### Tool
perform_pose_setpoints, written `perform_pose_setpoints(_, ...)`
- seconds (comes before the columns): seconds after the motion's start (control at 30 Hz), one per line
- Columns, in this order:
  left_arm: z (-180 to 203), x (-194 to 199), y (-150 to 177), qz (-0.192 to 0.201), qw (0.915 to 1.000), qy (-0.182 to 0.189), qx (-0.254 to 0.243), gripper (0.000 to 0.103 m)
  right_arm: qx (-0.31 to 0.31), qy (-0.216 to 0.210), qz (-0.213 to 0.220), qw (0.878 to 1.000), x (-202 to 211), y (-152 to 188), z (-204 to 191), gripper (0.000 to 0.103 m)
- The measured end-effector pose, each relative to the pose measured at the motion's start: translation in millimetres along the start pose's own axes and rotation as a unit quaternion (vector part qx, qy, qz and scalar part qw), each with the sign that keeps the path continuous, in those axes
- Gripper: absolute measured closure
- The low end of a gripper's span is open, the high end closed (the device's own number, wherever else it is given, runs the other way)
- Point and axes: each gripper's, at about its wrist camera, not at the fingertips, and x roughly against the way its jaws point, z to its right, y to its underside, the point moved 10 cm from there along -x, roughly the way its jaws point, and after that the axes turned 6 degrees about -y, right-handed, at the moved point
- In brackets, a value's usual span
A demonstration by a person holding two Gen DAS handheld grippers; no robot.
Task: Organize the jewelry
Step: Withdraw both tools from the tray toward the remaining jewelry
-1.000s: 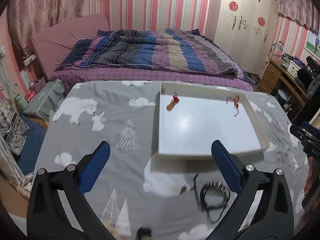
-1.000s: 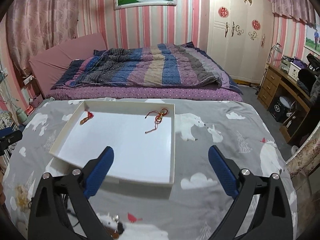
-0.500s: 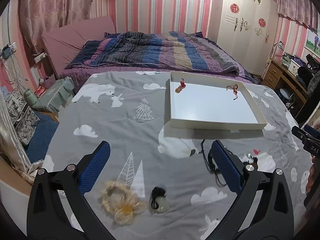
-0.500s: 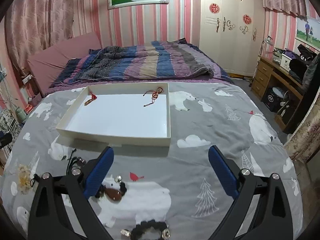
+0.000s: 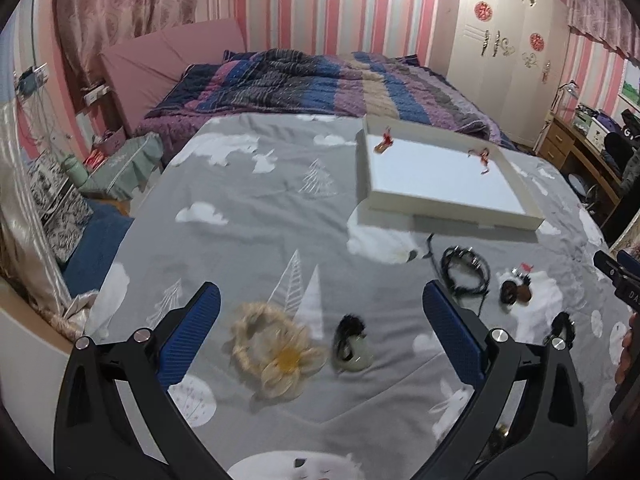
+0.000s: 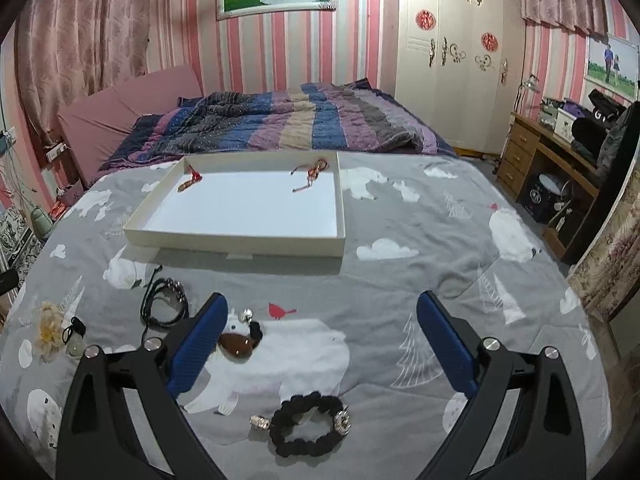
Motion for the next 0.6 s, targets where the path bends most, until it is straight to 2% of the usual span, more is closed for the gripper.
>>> perform_pose_setpoints(0.27,-25,-16,29,-0.027,0.9995,-0.009,0.010,0.003,0.004,0.001,-0.013,1.000,-14,21,-13,0.008)
perform_pose_setpoints(0.6,-41,-34,44,-0.049,0.9985,-0.015,0.020,0.003,-0.001,-0.003,-0.021,1.000,-22,24,-17,0.008)
